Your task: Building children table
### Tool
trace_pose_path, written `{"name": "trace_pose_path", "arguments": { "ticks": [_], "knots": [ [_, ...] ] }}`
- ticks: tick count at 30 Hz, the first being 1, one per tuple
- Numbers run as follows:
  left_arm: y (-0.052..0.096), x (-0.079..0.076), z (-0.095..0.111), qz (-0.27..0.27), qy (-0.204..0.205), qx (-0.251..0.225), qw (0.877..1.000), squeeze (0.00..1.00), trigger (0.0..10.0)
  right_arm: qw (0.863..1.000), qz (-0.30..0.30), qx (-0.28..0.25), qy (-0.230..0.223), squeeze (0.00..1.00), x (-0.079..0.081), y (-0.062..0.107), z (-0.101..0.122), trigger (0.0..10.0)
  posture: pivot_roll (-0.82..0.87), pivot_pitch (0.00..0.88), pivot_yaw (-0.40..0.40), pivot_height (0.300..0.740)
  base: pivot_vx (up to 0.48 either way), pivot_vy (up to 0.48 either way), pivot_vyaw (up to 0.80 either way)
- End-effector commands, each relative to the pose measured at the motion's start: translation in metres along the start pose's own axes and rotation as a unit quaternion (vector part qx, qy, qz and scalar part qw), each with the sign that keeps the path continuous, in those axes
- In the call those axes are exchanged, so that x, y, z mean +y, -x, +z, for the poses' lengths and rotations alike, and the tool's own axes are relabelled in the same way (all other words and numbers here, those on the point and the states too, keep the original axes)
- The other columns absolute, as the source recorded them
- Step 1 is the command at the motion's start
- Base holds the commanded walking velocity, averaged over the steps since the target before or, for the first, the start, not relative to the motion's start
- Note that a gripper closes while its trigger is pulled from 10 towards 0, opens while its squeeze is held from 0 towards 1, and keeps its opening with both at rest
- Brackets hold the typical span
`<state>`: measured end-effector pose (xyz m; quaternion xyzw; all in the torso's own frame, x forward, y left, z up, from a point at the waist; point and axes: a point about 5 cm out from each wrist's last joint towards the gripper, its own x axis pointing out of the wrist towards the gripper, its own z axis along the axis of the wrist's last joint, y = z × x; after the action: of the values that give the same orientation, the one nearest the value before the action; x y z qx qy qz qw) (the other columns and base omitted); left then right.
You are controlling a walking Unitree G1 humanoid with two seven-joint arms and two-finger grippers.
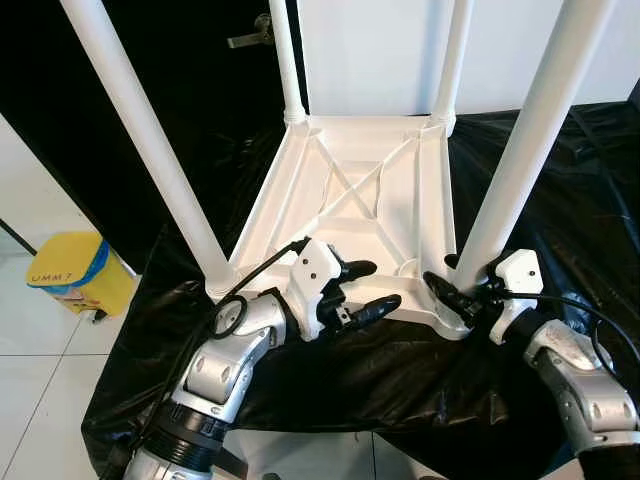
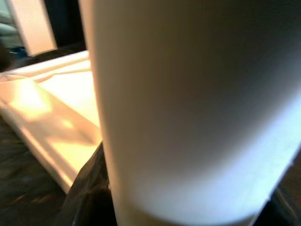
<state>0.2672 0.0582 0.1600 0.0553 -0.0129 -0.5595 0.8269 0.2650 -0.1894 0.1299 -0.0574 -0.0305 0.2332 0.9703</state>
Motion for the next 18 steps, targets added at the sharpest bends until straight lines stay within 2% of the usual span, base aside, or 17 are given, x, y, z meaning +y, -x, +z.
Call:
{"name": "trace_pose_path", "arguments": {
  "ticks": [1, 5, 8, 9, 11, 12, 14, 16, 18],
  "knots": [
    [0.003, 0.003, -0.006, 0.031, 0.016, 0.012, 0.999, 0.00, 10.0, 0.999, -0.035, 0.025, -0.008, 0.00, 0.001, 0.002, -0.010, 10.0, -0.17, 0.001, 0.042, 0.740, 0.000, 0.000, 0.00],
    [0.003, 0.003, -0.008, 0.035, 0.022, 0.013, 0.999, 0.00, 10.0, 0.996, -0.080, 0.026, -0.015, 0.00, 0.004, 0.001, -0.012, 10.0, -0.17, 0.002, 0.036, 0.740, 0.000, 0.000, 0.00],
    [0.002, 0.003, -0.010, 0.041, 0.029, 0.015, 0.999, 0.00, 10.0, 0.986, -0.158, 0.026, -0.039, 0.00, 0.009, 0.003, -0.015, 10.0, -0.17, 0.000, 0.030, 0.740, 0.000, 0.000, 0.00],
    [0.002, 0.003, -0.010, 0.041, 0.029, 0.015, 0.999, 0.00, 10.0, 0.986, -0.158, 0.026, -0.039, 0.00, 0.009, 0.003, -0.015, 10.0, -0.17, 0.000, 0.030, 0.740, 0.000, 0.000, 0.00],
    [0.002, 0.002, -0.011, 0.041, 0.030, 0.020, 0.999, 0.00, 10.0, 0.977, -0.203, 0.039, -0.043, 0.00, 0.013, 0.004, -0.020, 10.0, -0.16, 0.000, 0.028, 0.740, 0.000, 0.000, 0.00],
    [0.002, 0.002, -0.011, 0.041, 0.030, 0.020, 0.999, 0.00, 10.0, 0.977, -0.203, 0.039, -0.043, 0.00, 0.013, 0.004, -0.020, 10.0, -0.16, 0.000, 0.028, 0.740, 0.000, 0.000, 0.00],
    [0.002, 0.002, -0.012, 0.044, 0.032, 0.022, 0.998, 0.00, 10.0, 0.967, -0.244, 0.067, -0.036, 0.00, 0.016, 0.005, -0.027, 10.0, -0.16, 0.000, 0.025, 0.740, 0.000, 0.000, 0.00],
    [0.002, 0.002, -0.012, 0.044, 0.032, 0.022, 0.998, 0.00, 10.0, 0.967, -0.244, 0.067, -0.036, 0.00, 0.016, 0.005, -0.027, 10.0, -0.16, 0.000, 0.025, 0.740, 0.000, 0.000, 0.00],
    [0.001, -0.001, -0.012, 0.042, 0.037, 0.021, 0.998, 0.00, 10.0, 0.955, -0.283, 0.078, -0.047, 0.00, 0.019, 0.008, -0.031, 10.0, -0.16, 0.000, 0.020, 0.740, 0.000, 0.000, 0.00]
  ]
}}
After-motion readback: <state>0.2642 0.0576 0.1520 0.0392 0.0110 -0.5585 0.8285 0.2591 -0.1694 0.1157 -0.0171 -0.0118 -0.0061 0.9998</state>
